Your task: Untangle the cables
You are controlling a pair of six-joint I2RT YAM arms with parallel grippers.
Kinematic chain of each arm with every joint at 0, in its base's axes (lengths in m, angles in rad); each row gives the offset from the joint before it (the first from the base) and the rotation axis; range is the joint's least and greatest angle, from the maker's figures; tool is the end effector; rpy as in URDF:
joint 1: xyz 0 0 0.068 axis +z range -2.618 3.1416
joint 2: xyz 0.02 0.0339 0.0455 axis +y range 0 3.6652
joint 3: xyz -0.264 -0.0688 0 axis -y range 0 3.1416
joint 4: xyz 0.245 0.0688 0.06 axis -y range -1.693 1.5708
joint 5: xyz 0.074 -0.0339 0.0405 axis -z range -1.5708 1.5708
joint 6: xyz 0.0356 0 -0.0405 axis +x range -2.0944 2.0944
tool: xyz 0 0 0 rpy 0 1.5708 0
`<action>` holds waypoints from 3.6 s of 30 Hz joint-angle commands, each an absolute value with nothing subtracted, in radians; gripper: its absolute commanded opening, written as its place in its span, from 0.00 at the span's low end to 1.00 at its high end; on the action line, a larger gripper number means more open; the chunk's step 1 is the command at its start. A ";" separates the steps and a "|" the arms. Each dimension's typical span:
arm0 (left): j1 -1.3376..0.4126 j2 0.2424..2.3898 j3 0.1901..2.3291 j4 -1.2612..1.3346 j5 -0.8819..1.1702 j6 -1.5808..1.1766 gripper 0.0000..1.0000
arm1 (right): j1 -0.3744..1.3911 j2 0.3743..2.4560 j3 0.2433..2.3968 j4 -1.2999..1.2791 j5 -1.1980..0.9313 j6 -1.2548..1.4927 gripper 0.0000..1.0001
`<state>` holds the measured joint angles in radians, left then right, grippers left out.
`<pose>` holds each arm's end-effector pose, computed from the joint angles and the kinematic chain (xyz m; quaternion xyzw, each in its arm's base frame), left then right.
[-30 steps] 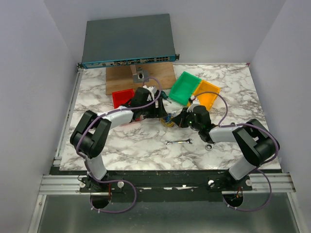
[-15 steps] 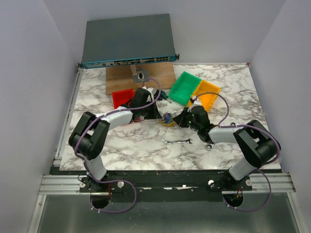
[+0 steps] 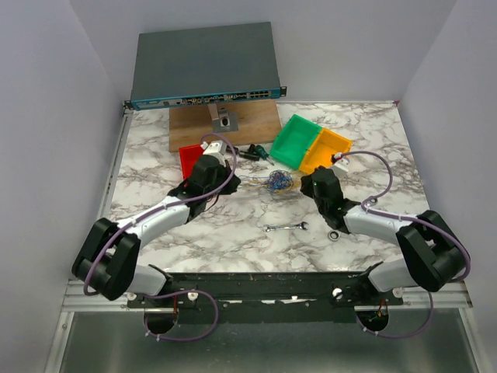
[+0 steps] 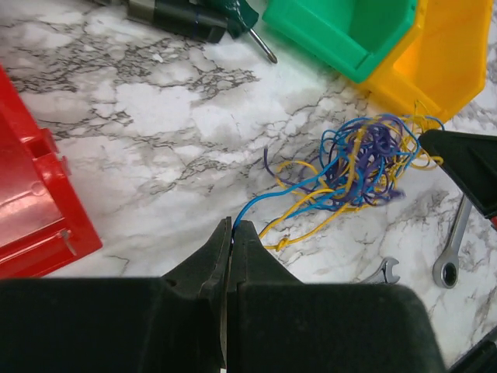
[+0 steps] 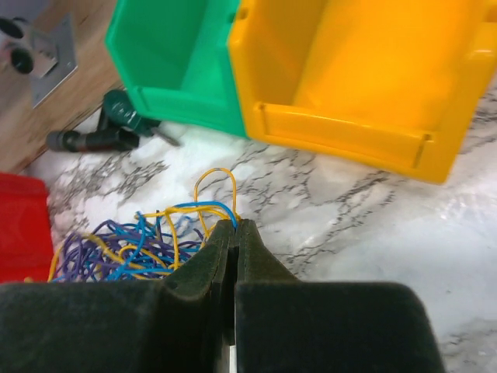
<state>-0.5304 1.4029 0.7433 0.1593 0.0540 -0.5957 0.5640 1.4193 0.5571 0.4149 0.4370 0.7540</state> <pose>0.2599 -0.1546 0.2185 -0.0143 0.8598 -0.2918 0.4188 0.2455 0.1375 0.1815 0.1933 0.8115 0.1734 0.5234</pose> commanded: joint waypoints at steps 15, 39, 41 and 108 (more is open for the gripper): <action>-0.522 1.409 0.771 0.178 0.074 -0.555 0.00 | 0.560 1.411 0.501 0.538 0.325 0.623 0.65; -0.543 1.578 0.942 0.072 0.258 -0.455 0.68 | 0.561 1.736 0.722 0.528 -0.144 0.537 0.01; -0.543 1.563 0.937 0.067 0.226 -0.447 0.69 | 0.562 1.728 0.706 0.563 -0.197 0.532 0.01; -0.540 1.741 1.077 -0.143 0.249 -0.502 0.45 | 0.623 1.699 0.693 0.582 -0.216 0.484 0.01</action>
<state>-0.5388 1.6981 1.0378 -0.1055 0.1974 -0.4847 0.6163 1.6791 0.6682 0.5884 -0.2401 0.4801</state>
